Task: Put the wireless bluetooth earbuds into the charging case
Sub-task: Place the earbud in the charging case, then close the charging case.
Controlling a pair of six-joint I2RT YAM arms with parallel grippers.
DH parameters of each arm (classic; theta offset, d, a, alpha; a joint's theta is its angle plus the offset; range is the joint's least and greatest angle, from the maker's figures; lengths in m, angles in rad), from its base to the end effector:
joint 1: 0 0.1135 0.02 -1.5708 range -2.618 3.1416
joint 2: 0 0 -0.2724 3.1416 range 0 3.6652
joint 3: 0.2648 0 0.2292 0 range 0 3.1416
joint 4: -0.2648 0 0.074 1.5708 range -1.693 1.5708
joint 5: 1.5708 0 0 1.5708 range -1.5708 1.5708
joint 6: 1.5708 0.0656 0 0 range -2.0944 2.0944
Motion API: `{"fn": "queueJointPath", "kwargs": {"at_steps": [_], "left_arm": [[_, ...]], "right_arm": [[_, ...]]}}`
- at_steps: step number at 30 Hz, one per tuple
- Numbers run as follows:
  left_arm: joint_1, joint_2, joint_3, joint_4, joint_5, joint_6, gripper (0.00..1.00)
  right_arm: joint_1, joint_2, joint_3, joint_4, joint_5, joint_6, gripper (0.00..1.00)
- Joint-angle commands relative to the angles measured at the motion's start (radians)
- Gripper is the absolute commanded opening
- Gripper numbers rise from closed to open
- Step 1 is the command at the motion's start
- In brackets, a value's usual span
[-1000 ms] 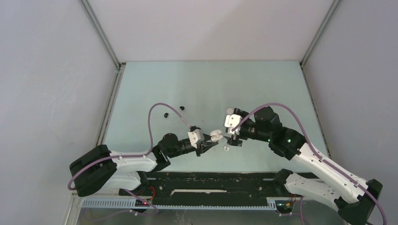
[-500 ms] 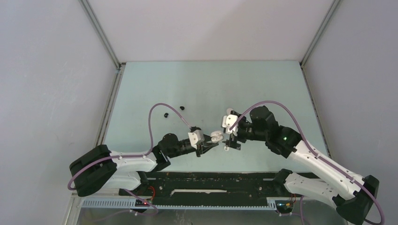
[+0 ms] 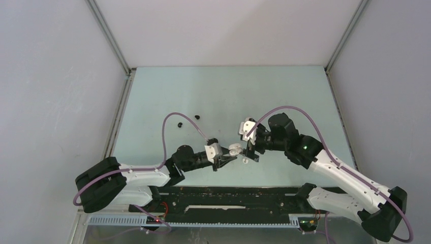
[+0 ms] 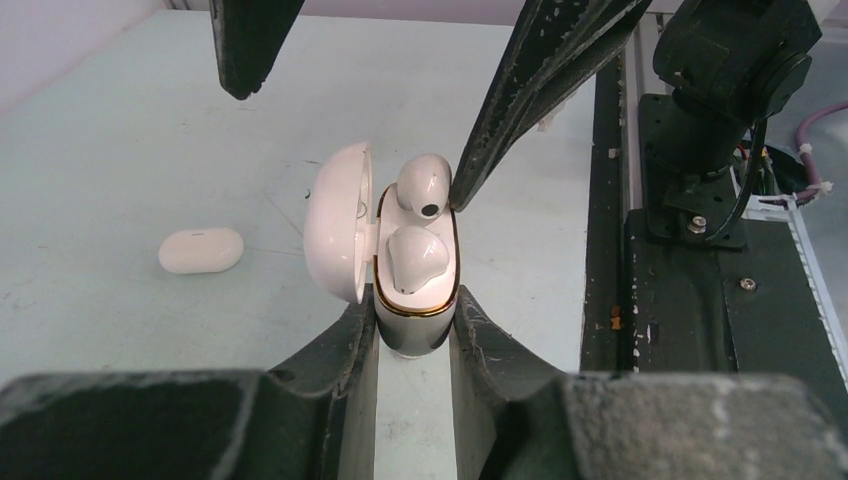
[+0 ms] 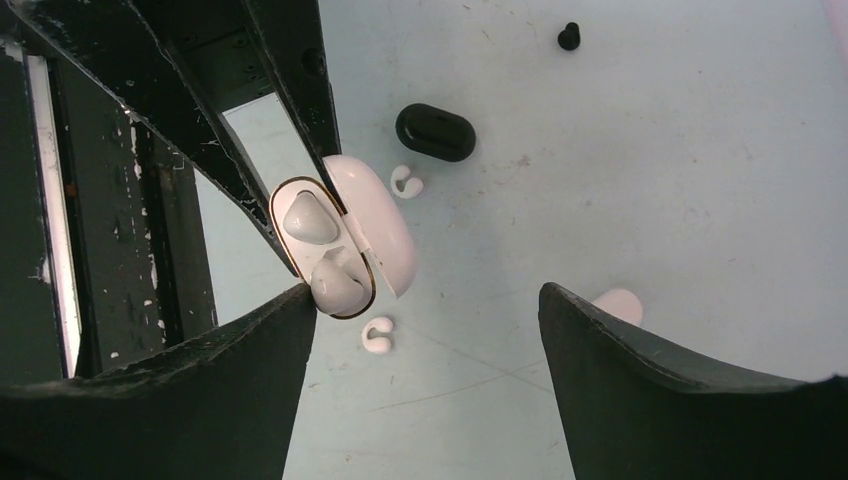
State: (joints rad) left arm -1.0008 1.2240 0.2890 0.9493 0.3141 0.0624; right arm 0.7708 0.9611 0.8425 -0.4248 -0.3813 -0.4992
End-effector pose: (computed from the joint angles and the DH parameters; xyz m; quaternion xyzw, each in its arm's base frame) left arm 0.1143 -0.2159 0.2293 0.4475 0.5412 -0.4160 0.5777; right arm 0.1309 0.1612 0.3005 -0.5822 0.6332 0.2288 0.4557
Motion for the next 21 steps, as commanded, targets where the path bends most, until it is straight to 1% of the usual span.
{"fn": "queueJointPath", "kwargs": {"at_steps": [1,9,14,18,21], "left_arm": [[-0.021,0.002,0.037,0.001,0.007,0.047,0.00],[-0.027,0.008,0.044,-0.007,0.004,0.046,0.00],[-0.027,0.013,0.048,-0.007,0.003,0.028,0.00],[-0.027,0.042,0.064,-0.009,-0.023,0.001,0.00],[-0.025,0.074,0.080,-0.009,-0.038,-0.024,0.00]], "right_arm": [[-0.011,0.010,0.047,0.024,-0.018,0.013,0.83],[0.006,0.015,0.056,-0.095,-0.138,-0.070,0.86],[0.034,0.018,0.058,-0.150,-0.160,-0.098,0.85],[0.063,0.001,0.083,-0.232,-0.176,-0.140,0.80],[0.097,-0.032,0.130,-0.320,-0.145,-0.153,0.77]]}}
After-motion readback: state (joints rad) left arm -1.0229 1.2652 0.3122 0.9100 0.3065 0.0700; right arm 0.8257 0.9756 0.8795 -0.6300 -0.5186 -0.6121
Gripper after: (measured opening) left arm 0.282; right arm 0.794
